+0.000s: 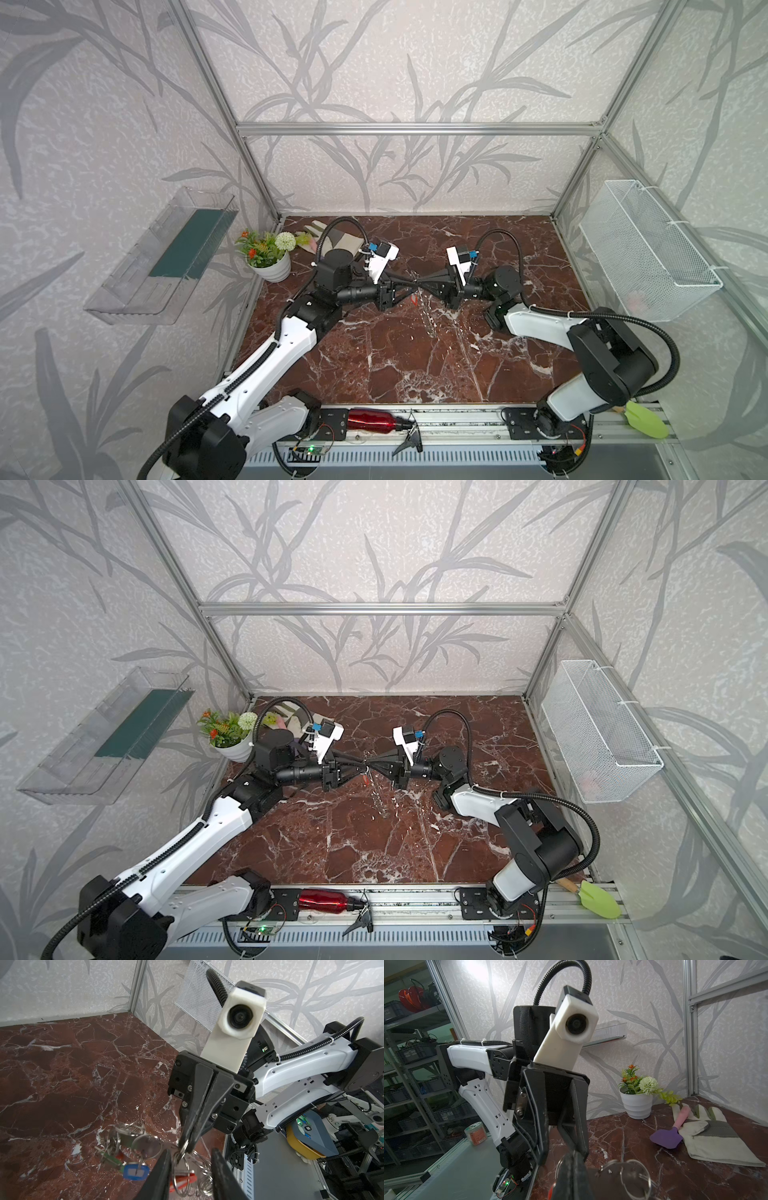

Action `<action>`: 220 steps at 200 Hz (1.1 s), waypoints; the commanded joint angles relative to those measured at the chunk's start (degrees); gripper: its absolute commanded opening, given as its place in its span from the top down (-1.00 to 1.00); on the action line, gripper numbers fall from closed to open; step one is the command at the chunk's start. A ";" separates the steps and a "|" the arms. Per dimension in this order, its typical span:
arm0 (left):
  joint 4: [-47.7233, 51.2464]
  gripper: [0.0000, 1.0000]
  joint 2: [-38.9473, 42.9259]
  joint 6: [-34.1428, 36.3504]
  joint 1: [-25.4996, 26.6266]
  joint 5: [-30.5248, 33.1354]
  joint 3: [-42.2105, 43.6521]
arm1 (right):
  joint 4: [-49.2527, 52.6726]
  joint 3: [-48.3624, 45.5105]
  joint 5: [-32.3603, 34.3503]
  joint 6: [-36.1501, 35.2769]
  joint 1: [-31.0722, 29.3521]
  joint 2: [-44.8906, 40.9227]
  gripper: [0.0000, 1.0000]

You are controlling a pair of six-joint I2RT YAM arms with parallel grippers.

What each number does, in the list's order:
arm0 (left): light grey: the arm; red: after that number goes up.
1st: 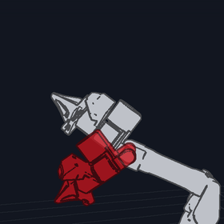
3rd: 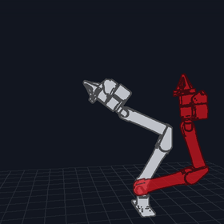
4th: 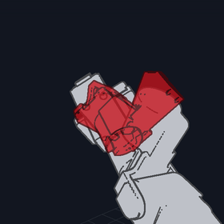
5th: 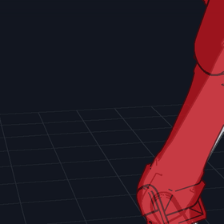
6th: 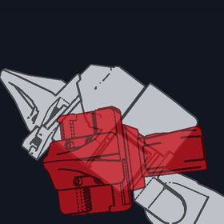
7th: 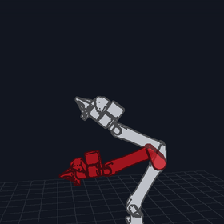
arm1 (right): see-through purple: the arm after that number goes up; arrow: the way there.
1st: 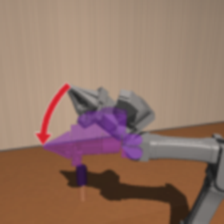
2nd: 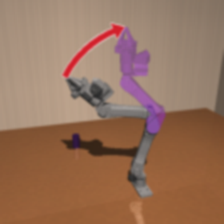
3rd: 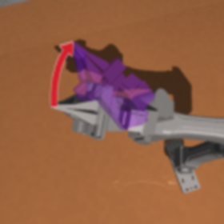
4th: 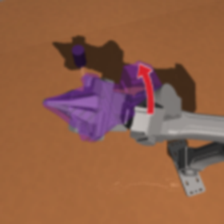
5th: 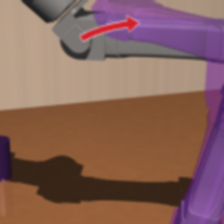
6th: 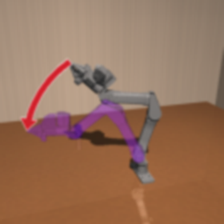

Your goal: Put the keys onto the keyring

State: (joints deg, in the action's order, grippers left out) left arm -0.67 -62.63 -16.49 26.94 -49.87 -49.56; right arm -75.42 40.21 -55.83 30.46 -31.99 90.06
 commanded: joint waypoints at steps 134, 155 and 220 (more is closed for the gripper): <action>4.44 0.40 0.06 2.24 0.92 -4.27 -1.06 | -1.48 0.88 1.18 -0.23 0.04 -1.57 1.00; 3.11 0.63 -0.30 1.13 0.91 -4.20 -0.80 | -1.57 0.98 1.19 -0.14 0.03 -1.41 1.00; 2.67 1.00 -0.74 -0.12 0.96 -4.81 -0.89 | -0.70 1.00 1.54 -0.93 0.08 -1.31 1.00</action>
State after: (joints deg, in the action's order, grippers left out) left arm 2.52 -63.31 -15.92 27.22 -51.16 -49.56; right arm -74.96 40.21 -56.82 30.46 -32.01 89.95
